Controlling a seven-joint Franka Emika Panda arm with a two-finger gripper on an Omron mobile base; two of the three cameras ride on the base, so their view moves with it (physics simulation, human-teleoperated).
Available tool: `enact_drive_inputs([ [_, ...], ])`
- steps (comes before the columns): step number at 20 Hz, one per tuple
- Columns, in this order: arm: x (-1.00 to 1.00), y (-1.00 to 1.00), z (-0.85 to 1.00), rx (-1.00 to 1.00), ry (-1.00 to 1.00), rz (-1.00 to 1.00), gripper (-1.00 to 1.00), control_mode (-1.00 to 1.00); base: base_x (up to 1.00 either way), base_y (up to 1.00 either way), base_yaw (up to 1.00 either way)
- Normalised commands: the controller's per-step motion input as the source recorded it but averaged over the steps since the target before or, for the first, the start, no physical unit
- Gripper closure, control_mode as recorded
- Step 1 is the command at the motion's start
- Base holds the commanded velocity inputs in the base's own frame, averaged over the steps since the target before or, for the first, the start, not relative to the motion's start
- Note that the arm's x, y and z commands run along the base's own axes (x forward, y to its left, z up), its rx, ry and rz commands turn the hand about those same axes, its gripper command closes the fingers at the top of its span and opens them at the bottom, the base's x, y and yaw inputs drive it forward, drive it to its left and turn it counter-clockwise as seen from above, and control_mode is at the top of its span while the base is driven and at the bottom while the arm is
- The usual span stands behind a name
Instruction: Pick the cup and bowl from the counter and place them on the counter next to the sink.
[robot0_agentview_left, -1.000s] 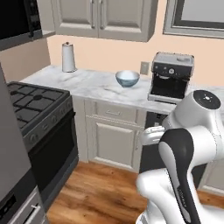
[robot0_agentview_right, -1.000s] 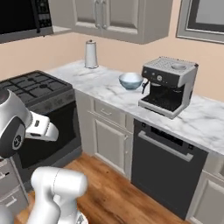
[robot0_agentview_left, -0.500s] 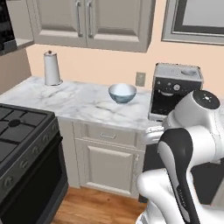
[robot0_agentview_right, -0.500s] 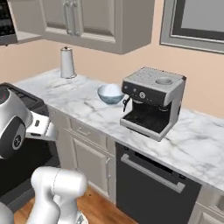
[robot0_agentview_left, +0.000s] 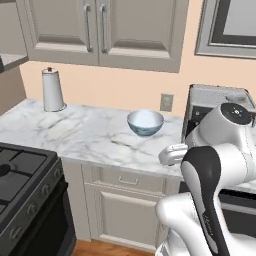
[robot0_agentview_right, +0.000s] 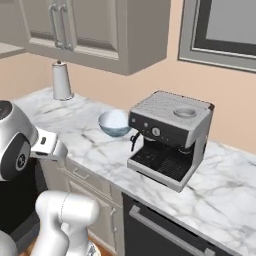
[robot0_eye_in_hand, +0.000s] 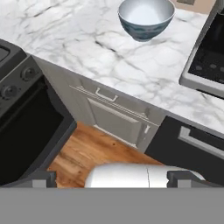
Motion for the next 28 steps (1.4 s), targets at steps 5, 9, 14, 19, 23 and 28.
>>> enact_drive_inputs([
  [5,0.0,0.0,0.0,0.0,0.0,0.0,-1.0,1.0,0.56,0.3,0.0],
  [9,0.0,0.0,0.0,0.0,0.0,0.0,-1.0,1.0,0.43,0.3,0.0],
  [14,0.0,0.0,0.0,0.0,0.0,0.0,-1.0,1.0,0.53,0.17,-0.01],
  [19,0.0,0.0,0.0,0.0,0.0,0.0,-1.0,1.0,0.61,0.13,-0.03],
  [23,0.0,0.0,0.0,0.0,0.0,0.0,-1.0,1.0,0.52,0.31,-0.13],
  [28,0.0,0.0,0.0,0.0,0.0,0.0,-1.0,1.0,0.43,0.4,-0.19],
])
